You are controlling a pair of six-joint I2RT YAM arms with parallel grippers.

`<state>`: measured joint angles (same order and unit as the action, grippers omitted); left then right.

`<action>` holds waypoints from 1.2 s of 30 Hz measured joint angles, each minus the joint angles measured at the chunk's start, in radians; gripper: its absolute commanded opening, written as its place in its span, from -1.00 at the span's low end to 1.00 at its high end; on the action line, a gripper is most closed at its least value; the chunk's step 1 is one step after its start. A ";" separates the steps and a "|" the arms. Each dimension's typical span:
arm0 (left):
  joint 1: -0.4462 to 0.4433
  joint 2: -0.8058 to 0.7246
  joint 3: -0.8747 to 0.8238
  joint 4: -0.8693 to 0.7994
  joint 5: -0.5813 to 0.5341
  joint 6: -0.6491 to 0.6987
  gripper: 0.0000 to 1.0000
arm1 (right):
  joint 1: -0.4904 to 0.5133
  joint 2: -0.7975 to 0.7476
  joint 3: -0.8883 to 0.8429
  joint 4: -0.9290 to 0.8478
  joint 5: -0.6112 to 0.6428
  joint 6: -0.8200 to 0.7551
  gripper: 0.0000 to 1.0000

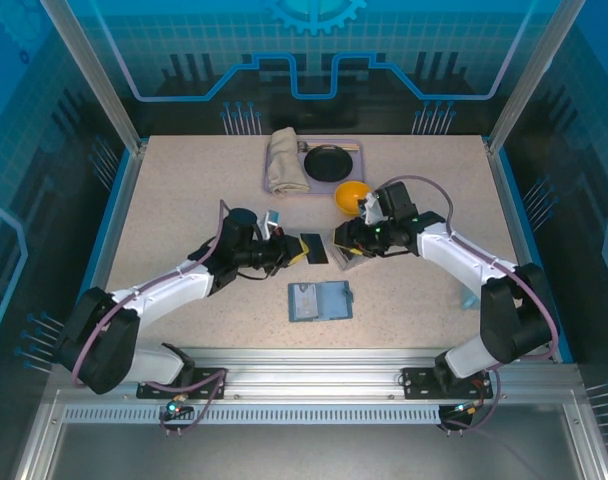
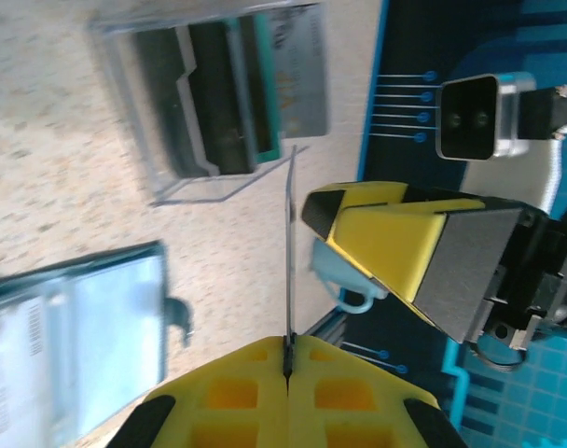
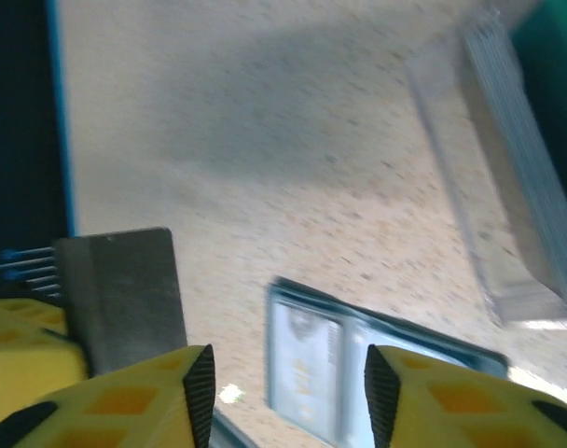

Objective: Put the credit cards into the card holder
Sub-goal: Insert the credit card into the card slot.

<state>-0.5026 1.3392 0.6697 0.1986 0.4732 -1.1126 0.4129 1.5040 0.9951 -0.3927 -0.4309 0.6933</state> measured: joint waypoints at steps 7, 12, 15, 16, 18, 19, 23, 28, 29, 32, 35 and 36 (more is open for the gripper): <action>-0.086 -0.003 -0.101 -0.071 -0.060 0.063 -1.00 | 0.130 0.016 -0.077 -0.094 0.153 -0.064 0.39; -0.149 0.006 -0.107 -0.067 -0.099 0.100 -1.00 | 0.175 0.055 -0.101 -0.109 0.202 -0.071 0.41; -0.159 0.006 -0.126 -0.060 -0.132 0.117 -1.00 | 0.189 0.079 -0.101 -0.108 0.216 -0.071 0.40; -0.161 0.006 -0.134 -0.060 -0.145 0.121 -1.00 | 0.191 0.086 -0.101 -0.108 0.218 -0.072 0.40; -0.162 0.006 -0.146 -0.060 -0.160 0.126 -1.00 | 0.197 0.101 -0.101 -0.108 0.224 -0.075 0.41; -0.163 0.007 -0.151 -0.060 -0.166 0.127 -1.00 | 0.201 0.109 -0.101 -0.109 0.231 -0.077 0.40; -0.171 0.019 -0.157 -0.044 -0.175 0.129 -1.00 | 0.218 0.134 -0.101 -0.112 0.257 -0.087 0.26; -0.177 0.042 -0.157 -0.012 -0.175 0.138 -1.00 | 0.221 0.139 -0.112 -0.100 0.274 -0.089 0.03; -0.177 0.047 -0.157 -0.006 -0.175 0.145 -1.00 | 0.219 0.139 -0.113 -0.099 0.276 -0.088 -0.02; -0.177 0.067 -0.157 0.006 -0.174 0.152 -1.00 | 0.211 0.139 -0.120 -0.094 0.277 -0.084 -0.13; -0.182 0.090 -0.159 0.024 -0.174 0.153 -1.00 | 0.201 0.139 -0.126 -0.092 0.274 -0.080 -0.19; -0.184 0.096 -0.161 0.032 -0.173 0.154 -1.00 | 0.199 0.139 -0.126 -0.090 0.272 -0.081 -0.20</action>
<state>-0.6868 1.4353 0.5087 0.2306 0.3000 -0.9588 0.6117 1.6432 0.8688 -0.4831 -0.1589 0.6125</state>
